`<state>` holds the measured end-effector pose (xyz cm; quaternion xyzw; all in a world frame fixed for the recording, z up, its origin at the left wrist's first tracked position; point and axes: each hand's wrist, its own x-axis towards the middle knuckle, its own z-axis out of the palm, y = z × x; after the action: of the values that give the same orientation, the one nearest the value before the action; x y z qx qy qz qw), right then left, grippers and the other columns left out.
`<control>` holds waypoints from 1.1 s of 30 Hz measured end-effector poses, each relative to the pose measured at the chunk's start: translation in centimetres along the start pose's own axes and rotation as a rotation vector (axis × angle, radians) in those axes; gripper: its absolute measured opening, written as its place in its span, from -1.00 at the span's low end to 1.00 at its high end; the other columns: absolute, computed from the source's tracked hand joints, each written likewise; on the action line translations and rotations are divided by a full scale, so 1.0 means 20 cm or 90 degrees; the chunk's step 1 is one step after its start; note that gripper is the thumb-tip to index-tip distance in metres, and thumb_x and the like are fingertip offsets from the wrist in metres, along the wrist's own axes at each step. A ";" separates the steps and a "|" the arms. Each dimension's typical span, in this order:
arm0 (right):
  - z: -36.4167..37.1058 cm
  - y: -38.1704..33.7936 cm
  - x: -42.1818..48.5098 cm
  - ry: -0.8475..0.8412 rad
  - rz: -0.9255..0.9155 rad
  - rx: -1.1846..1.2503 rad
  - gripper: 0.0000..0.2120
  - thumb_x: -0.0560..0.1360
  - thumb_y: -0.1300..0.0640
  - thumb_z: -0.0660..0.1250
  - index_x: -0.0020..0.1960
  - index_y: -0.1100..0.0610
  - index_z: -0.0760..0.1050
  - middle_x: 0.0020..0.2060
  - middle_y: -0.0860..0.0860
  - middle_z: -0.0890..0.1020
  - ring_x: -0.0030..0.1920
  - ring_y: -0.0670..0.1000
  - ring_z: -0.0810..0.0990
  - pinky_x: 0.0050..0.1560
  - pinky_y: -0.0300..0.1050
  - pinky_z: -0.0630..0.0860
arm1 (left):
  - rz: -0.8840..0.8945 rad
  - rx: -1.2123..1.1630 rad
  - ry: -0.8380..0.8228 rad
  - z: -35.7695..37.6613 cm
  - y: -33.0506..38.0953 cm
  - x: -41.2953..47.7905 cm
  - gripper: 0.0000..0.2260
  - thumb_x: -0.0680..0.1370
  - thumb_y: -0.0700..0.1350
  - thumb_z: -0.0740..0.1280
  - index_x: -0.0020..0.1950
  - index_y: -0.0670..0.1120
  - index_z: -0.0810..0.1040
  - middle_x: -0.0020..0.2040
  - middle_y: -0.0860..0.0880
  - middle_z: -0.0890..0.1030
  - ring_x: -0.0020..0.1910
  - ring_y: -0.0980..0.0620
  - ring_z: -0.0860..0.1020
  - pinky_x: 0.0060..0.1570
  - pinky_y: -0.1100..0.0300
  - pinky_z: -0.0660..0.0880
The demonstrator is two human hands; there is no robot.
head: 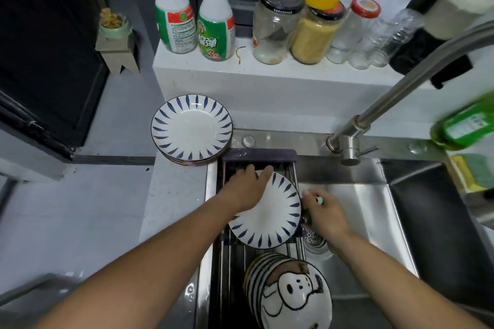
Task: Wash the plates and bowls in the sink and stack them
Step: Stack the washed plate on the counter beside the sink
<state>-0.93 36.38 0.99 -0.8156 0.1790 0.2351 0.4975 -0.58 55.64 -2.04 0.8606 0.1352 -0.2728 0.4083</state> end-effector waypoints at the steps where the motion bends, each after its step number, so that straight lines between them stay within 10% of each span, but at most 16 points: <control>1: 0.01 0.02 0.00 -0.007 0.013 0.009 -0.86 0.65 0.06 0.26 -0.01 0.11 0.52 -0.11 0.07 0.61 -0.14 0.03 0.61 -0.24 -0.03 0.67 | -0.024 -0.006 -0.008 0.01 0.01 0.03 -0.48 0.73 0.14 -0.03 0.63 -0.09 0.17 0.52 -0.25 0.32 0.47 -0.29 0.32 0.45 -0.16 0.30; 5: 0.00 0.06 0.03 -0.028 0.045 -0.002 -0.85 0.63 0.04 0.30 0.04 0.11 0.56 -0.05 0.12 0.66 -0.07 0.10 0.67 -0.13 0.10 0.70 | -0.086 -0.011 -0.013 0.02 0.00 0.11 -0.47 0.74 0.00 -0.06 0.69 -0.03 -0.13 0.59 -0.26 0.22 0.54 -0.37 0.19 0.50 -0.18 0.22; 13: 0.03 0.05 0.04 -0.010 0.105 0.083 -0.89 0.61 0.12 0.34 0.04 0.15 0.60 -0.14 0.14 0.68 -0.11 0.17 0.69 -0.18 0.18 0.69 | -0.039 0.173 -0.072 0.05 -0.06 0.20 0.09 0.24 0.54 -0.40 0.65 0.07 0.14 0.57 -0.19 0.28 0.54 -0.32 0.17 0.49 -0.25 0.20; 22: 0.03 -0.01 0.04 -0.001 0.099 -0.013 -0.83 0.62 0.11 0.30 0.03 0.17 0.63 -0.14 0.18 0.69 -0.13 0.21 0.70 -0.17 0.30 0.66 | -0.018 0.158 -0.027 0.06 -0.01 0.16 -0.30 0.68 0.28 -0.19 0.55 -0.17 0.35 0.51 -0.19 0.40 0.53 -0.23 0.26 0.50 -0.11 0.21; 33: 0.02 -0.05 0.02 -0.032 0.121 -0.009 -0.81 0.66 0.16 0.23 0.17 0.19 0.57 -0.14 0.11 0.65 -0.15 0.18 0.69 -0.18 0.29 0.67 | -0.017 0.194 -0.014 0.04 0.01 0.14 -0.55 0.75 -0.02 -0.12 0.66 -0.06 0.06 0.48 -0.26 0.41 0.48 -0.36 0.28 0.49 -0.18 0.23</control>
<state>-0.09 37.21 1.33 -0.7923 0.2413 0.3028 0.4716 1.55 54.90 -3.86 0.9078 0.0993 -0.3049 0.2704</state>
